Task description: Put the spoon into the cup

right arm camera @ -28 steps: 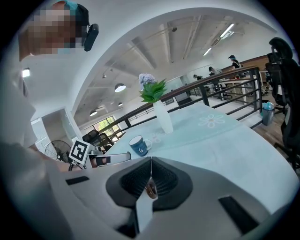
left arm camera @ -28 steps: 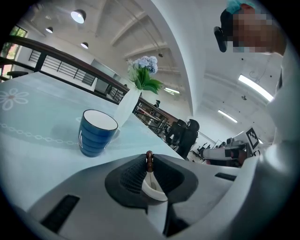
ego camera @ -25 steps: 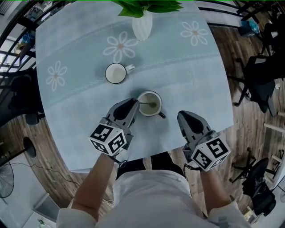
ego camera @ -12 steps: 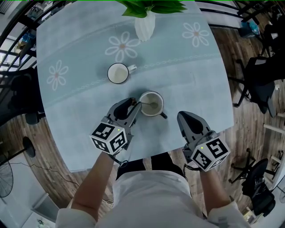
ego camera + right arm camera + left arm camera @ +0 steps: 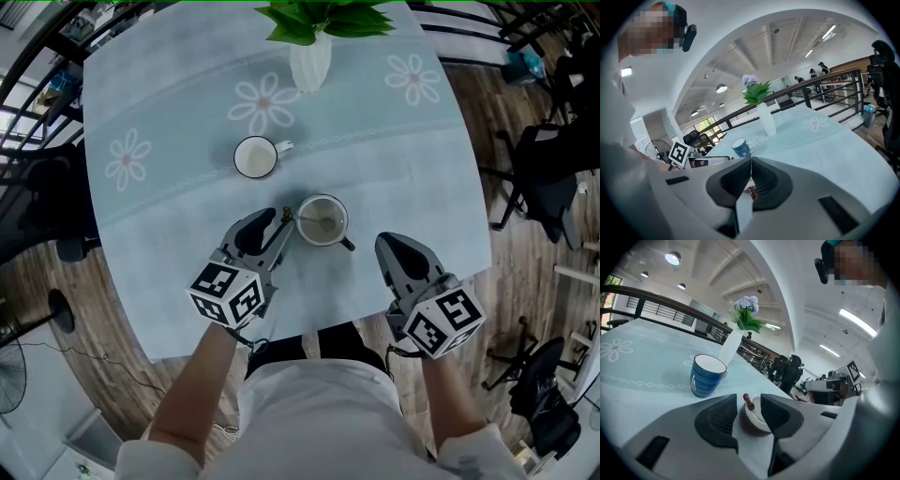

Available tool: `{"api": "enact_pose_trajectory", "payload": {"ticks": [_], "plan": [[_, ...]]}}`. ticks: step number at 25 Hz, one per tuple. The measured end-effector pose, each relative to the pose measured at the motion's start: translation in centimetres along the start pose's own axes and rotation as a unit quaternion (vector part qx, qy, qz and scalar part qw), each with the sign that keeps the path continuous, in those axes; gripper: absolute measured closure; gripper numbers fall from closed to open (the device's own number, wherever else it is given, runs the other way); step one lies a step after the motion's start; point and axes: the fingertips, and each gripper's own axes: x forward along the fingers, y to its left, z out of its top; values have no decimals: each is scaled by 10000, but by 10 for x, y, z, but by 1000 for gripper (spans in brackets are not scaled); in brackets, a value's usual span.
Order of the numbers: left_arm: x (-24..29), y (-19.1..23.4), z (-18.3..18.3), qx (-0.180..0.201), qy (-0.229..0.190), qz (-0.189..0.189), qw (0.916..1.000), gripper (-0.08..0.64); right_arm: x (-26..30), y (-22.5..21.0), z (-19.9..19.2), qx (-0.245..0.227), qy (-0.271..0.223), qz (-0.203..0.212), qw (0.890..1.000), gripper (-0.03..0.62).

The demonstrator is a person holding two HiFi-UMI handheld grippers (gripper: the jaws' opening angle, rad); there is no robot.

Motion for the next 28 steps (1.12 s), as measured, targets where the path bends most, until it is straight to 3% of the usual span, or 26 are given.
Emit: {"api": "enact_pose_trajectory", "payload": {"ticks": [10,28], "plan": [[-29,-15,26,291,-184,-35,9994,410,-7,20,26,-123,-258,51,9996,571],[-83,-55,88,544,-834,-311,9945,499,-20,61,76,-479,-704,109,9963,571]]}}
